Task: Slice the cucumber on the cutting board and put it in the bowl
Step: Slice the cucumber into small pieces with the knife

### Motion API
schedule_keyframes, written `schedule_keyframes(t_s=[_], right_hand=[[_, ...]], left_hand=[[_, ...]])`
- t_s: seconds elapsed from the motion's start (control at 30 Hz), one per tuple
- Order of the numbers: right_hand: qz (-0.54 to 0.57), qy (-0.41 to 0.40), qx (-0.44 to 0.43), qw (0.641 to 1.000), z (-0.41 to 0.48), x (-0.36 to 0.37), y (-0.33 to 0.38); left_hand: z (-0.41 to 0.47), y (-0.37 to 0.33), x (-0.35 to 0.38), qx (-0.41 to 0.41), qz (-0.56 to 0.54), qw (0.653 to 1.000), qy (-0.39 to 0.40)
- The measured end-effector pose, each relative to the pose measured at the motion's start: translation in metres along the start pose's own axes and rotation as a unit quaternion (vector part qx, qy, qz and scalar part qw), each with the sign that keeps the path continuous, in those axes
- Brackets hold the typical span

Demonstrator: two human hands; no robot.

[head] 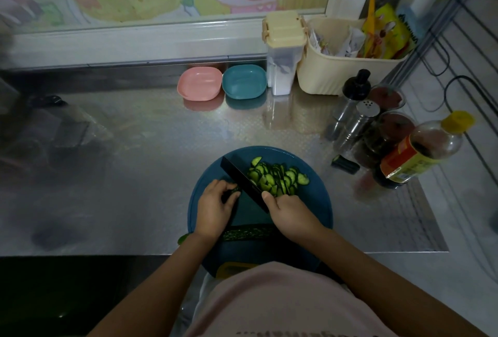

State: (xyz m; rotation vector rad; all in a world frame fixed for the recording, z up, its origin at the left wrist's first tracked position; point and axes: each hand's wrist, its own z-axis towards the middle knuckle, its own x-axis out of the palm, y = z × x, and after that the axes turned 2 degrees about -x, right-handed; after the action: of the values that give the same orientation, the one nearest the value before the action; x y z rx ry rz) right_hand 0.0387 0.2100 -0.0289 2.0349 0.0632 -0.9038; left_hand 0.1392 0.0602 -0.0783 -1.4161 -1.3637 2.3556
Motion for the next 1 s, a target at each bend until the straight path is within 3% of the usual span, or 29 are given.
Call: schedule_keyframes(t_s=[1.0], right_hand=[[-0.001, 0.012, 0.0, 1.0, 0.0, -0.002, 0.002]], left_hand=[[-0.003, 0.002, -0.001, 0.003, 0.003, 1.0, -0.014]])
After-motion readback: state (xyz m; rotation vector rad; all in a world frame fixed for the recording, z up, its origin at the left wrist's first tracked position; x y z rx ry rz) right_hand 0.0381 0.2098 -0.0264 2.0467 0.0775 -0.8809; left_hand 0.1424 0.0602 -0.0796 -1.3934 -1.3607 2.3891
